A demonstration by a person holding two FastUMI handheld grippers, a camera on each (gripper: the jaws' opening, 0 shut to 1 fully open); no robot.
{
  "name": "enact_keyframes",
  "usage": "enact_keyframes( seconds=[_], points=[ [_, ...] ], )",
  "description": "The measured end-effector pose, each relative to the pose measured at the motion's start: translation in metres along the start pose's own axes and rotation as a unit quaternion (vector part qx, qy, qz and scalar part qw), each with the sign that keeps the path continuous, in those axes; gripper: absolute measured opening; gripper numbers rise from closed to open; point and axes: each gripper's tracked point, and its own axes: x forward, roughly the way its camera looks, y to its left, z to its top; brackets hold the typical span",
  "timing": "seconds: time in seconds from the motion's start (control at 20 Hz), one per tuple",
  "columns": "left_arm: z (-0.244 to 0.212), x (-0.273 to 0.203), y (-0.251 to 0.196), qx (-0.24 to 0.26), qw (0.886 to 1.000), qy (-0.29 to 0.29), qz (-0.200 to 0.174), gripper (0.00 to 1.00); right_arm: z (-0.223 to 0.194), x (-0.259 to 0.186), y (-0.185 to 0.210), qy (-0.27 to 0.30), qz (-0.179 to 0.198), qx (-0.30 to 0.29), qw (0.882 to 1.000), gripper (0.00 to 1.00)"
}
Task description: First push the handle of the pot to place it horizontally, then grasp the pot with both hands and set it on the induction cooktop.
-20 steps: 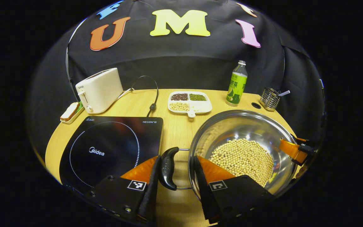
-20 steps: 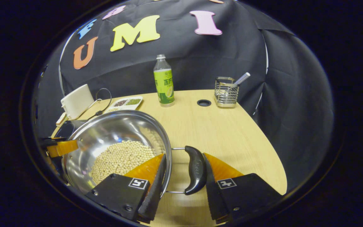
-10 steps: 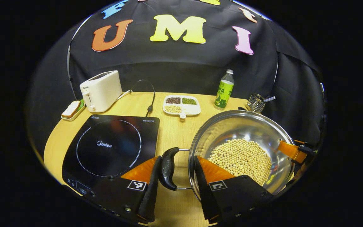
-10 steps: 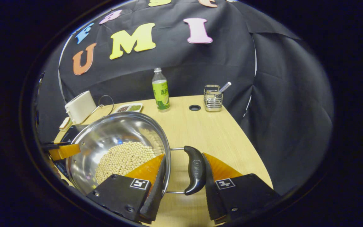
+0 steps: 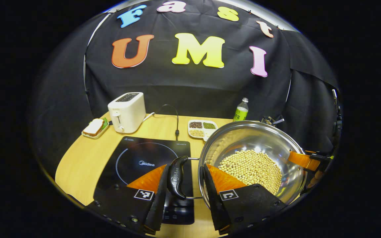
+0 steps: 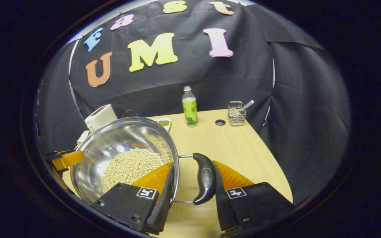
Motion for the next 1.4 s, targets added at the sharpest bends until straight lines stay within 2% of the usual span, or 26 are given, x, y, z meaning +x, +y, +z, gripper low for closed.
enact_keyframes(
  seconds=[0.35,0.55,0.7,1.1,1.4],
  points=[
    [0.044,-0.009,0.064,-0.013,0.999,-0.03,0.033,0.57,0.032,0.009,0.076,0.008,0.029,-0.013,0.999,0.61],
    [0.056,-0.006,0.097,-0.036,0.998,-0.032,0.032,0.57,0.049,0.02,0.113,0.006,0.043,-0.027,0.999,0.62],
    [0.061,0.0,0.121,-0.037,0.998,-0.037,0.047,0.57,0.051,0.033,0.14,0.016,0.049,-0.035,0.998,0.62],
    [0.033,0.04,0.195,-0.057,0.994,0.002,0.089,0.57,0.013,0.097,0.203,0.067,0.06,-0.033,0.995,0.61],
    [0.006,0.078,0.228,-0.059,0.993,0.026,0.096,0.57,-0.016,0.137,0.229,0.084,0.051,-0.037,0.994,0.61]
  ],
)
